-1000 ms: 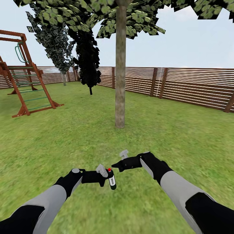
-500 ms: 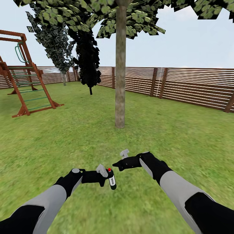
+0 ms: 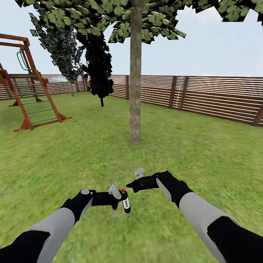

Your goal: In the garden, pick up the pesticide atomizer on the floor and spray pesticide onto both trees until each tree trunk is fully covered.

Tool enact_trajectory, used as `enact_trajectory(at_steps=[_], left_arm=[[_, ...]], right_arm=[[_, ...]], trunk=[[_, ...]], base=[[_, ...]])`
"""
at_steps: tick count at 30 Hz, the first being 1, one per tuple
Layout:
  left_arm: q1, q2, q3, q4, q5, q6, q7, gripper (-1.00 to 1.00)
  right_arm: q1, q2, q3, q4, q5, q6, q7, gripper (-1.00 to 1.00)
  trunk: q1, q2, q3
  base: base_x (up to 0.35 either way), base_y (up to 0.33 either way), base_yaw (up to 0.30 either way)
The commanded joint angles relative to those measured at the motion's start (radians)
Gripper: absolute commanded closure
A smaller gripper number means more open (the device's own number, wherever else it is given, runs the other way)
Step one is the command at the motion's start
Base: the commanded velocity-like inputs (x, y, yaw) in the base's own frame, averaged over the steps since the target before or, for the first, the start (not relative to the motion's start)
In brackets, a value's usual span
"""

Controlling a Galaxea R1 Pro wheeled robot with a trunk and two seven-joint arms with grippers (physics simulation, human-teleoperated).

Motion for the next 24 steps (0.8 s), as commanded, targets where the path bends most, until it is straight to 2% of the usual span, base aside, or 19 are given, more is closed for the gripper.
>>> enact_trajectory(at_steps=[1, 9, 16, 19, 24], left_arm=[[0.000, 0.000, 0.001, 0.000, 0.000, 0.000, 0.000, 1.00], [0.000, 0.000, 0.001, 0.000, 0.002, 0.000, 0.000, 1.00], [0.000, 0.000, 0.001, 0.000, 0.002, 0.000, 0.000, 1.00], [0.000, 0.000, 0.001, 0.000, 0.002, 0.000, 0.000, 1.00], [0.000, 0.000, 0.001, 0.000, 0.002, 0.000, 0.000, 1.00]], right_arm=[[0.000, 0.000, 0.000, 0.000, 0.000, 0.000, 0.000, 1.00], [0.000, 0.017, 0.001, 0.012, 0.000, -0.001, -0.002, 1.00], [0.000, 0.019, 0.001, 0.021, 0.000, -0.016, -0.020, 1.00], [0.000, 0.019, 0.025, 0.021, 0.000, -0.032, -0.020, 1.00], [0.000, 0.020, 0.034, 0.022, 0.000, -0.035, -0.020, 1.00]], trunk=[[0.000, 0.000, 0.000], [0.000, 0.000, 0.000], [0.000, 0.000, 0.000], [0.000, 0.000, 0.000], [0.000, 0.000, 0.000]], base=[[0.000, 0.000, 0.000], [0.000, 0.000, 0.000], [0.000, 0.000, 0.000], [0.000, 0.000, 0.000], [0.000, 0.000, 0.000]])
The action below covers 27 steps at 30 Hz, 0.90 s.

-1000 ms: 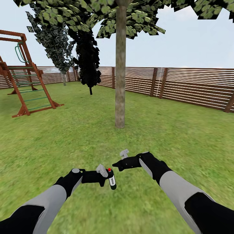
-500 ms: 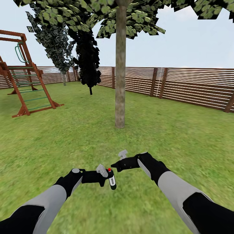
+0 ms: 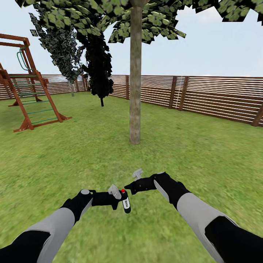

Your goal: In the garden, pick up the pesticide atomizer on the floor and spray pesticide onto both trees until each tree trunk is fully covered.

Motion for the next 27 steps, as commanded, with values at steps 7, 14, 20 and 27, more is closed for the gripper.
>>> enact_trajectory(at_steps=[7, 14, 20, 27], left_arm=[[0.000, 0.000, 0.001, 0.000, 0.001, 0.000, 0.000, 1.00], [0.000, 0.000, 0.001, 0.000, 0.001, 0.000, 0.000, 1.00], [0.000, 0.000, 0.001, 0.000, 0.000, 0.000, 0.000, 1.00], [0.000, 0.000, 0.001, 0.000, 0.000, 0.000, 0.005, 1.00]], right_arm=[[0.000, 0.000, 0.001, 0.000, 0.000, 0.000, 0.000, 1.00], [0.000, -0.001, 0.001, 0.000, 0.000, -0.001, 0.000, 1.00], [-0.034, -0.083, -0.012, -0.055, 0.000, 0.004, 0.001, 1.00], [-0.083, -0.248, -0.114, -0.049, 0.000, 0.001, -0.051, -1.00]], trunk=[[0.000, 0.000, 0.000], [0.000, 0.000, 0.000], [0.000, 0.000, 0.000], [0.000, 0.000, 0.000]], base=[[0.000, 0.000, 0.000], [0.000, 0.000, 0.000], [0.000, 0.000, 0.000], [0.000, 0.000, 0.000]])
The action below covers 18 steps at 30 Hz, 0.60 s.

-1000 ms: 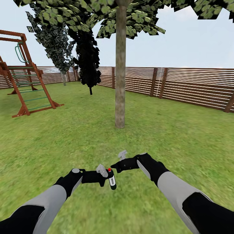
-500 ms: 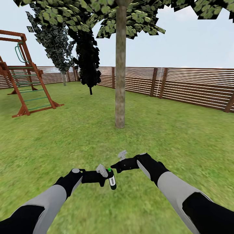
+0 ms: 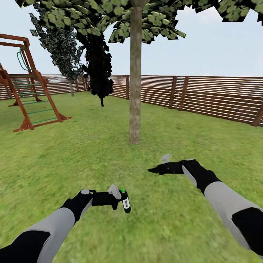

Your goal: In the garden, pick up the pesticide atomizer on the floor and spray pesticide onto both trees until each tree trunk is fully covered.

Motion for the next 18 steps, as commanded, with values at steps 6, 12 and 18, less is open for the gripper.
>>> enact_trajectory(at_steps=[6, 12, 18], left_arm=[[0.000, -0.003, 0.011, 0.001, 0.010, 0.000, 0.407, 1.00], [0.000, -0.056, 0.023, 0.005, 0.094, -0.006, 0.910, 1.00], [0.000, -0.066, 0.027, 0.011, 0.107, -0.012, 0.944, 1.00]], right_arm=[[0.039, -0.049, -0.006, 0.458, -0.004, -0.390, -0.631, -1.00], [0.214, -0.113, -0.007, 0.547, -0.137, -0.534, -0.732, -1.00], [0.245, -0.115, -0.005, 0.552, -0.198, -0.545, -0.877, -1.00]], trunk=[[0.000, 0.000, 0.000], [0.000, 0.000, 0.000], [0.000, 0.000, 0.000]], base=[[0.000, 0.000, 0.000], [0.000, 0.000, 0.000], [0.031, 0.000, 0.000]])
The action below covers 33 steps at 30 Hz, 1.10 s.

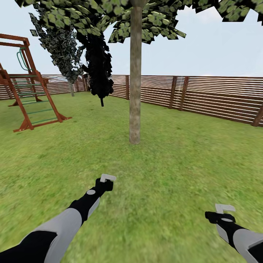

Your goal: In the garden, pick up the pesticide atomizer on the floor and spray pesticide onto both trees until each tree trunk is fully covered.

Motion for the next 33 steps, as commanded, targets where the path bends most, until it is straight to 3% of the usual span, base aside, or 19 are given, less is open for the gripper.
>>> enact_trajectory(at_steps=[1, 2, 5, 9, 16, 33], left_arm=[[0.000, 0.000, 0.002, -0.001, 0.001, 0.000, 0.001, 1.00], [0.000, 0.000, 0.002, -0.002, 0.007, 0.001, 0.001, 1.00], [0.000, 0.000, 0.002, -0.004, 0.086, 0.002, 0.002, 1.00], [0.000, -0.001, 0.000, -0.005, 0.116, 0.003, 0.003, 1.00], [0.000, -0.028, -0.001, -0.001, 0.121, 0.004, 0.003, 1.00], [0.000, -0.045, -0.004, -0.001, 0.120, 0.008, 0.003, 1.00]], right_arm=[[0.001, 0.001, 0.000, 0.000, -0.002, 0.000, -0.005, -1.00], [0.002, 0.002, 0.000, 0.000, -0.002, 0.000, -0.007, -1.00], [0.003, 0.004, 0.001, 0.000, -0.005, 0.000, -0.010, -1.00], [0.004, 0.007, 0.002, 0.001, -0.005, -0.001, -0.011, -1.00], [0.025, 0.014, 0.002, 0.000, -0.005, -0.002, -0.011, -1.00], [0.032, 0.020, 0.002, 0.001, -0.005, -0.002, -0.012, -1.00]], trunk=[[0.000, 0.000, 0.000], [0.000, 0.000, 0.000], [0.000, 0.000, 0.000], [0.000, 0.000, 0.000], [0.000, 0.000, 0.000], [0.000, 0.000, 0.000]], base=[[0.242, 0.000, 0.000], [0.281, 0.000, 0.000], [0.328, 0.000, 0.000], [0.346, 0.000, 0.000], [0.350, 0.000, 0.000], [0.350, 0.000, 0.000]])
